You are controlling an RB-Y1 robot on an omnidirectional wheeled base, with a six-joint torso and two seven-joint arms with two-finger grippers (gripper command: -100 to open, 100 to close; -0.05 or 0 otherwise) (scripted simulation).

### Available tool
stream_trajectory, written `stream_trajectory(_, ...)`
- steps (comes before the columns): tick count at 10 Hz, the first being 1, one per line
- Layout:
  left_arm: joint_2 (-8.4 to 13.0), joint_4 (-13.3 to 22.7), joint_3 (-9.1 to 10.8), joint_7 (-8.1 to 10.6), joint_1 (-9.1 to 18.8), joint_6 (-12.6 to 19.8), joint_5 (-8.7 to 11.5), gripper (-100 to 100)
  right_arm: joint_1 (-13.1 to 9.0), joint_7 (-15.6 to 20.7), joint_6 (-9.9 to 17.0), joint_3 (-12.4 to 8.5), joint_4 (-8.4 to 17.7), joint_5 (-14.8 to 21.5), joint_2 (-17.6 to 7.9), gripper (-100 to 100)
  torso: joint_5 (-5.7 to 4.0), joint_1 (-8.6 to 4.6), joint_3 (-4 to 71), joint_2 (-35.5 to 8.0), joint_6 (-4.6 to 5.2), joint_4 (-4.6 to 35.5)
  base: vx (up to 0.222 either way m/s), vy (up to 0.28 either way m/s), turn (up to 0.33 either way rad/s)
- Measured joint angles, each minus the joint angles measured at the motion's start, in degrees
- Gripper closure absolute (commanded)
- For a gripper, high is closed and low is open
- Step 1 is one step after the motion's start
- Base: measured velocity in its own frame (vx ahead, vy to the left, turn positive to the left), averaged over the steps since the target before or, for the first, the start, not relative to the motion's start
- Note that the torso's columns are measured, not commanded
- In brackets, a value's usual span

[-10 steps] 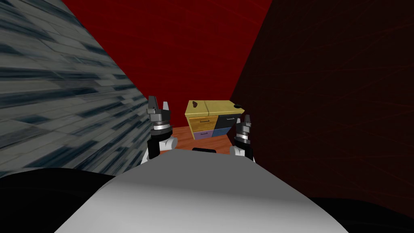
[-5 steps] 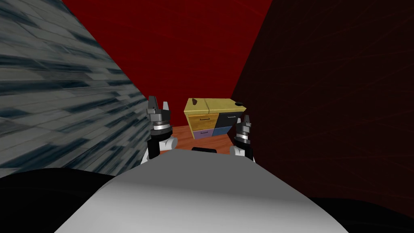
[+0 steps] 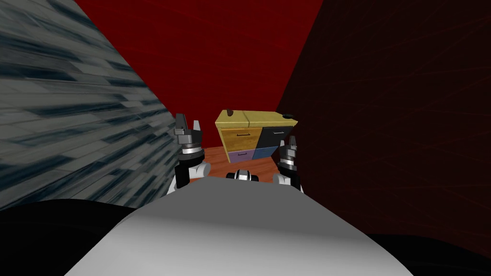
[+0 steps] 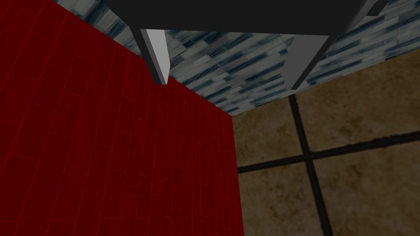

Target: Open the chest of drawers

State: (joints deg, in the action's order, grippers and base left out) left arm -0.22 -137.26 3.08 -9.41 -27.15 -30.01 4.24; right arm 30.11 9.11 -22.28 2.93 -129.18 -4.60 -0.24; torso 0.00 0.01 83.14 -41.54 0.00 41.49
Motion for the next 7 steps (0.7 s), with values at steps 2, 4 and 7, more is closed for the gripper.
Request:
stream_trajectory(2, 0.00, 0.01, 0.00, 0.00, 0.00, 0.00, 0.00, 0, 0.22, 0.57, 1.06, 0.39, 0.30, 2.83, -3.26, -100, 0.01, 0.03, 1.38, -0.67, 0.00, 0.72, 0.006, 0.017, 0.042)
stream_trajectory(4, 0.00, 0.01, 0.00, 0.00, 0.00, 0.00, 0.00, 0, 0.88, 1.09, 2.53, 0.70, -0.15, 5.51, -5.48, -100, 0.00, 0.00, 1.43, -0.74, 0.01, 0.79, 0.006, 0.013, 0.024)
stream_trajectory(7, 0.00, 0.01, 0.00, 0.00, 0.00, 0.00, 0.00, 0, 1.89, 2.19, 3.90, 1.68, -0.04, 9.93, -7.23, -100, 0.00, -0.01, 1.43, -0.75, 0.00, 0.80, 0.004, 0.010, 0.029)
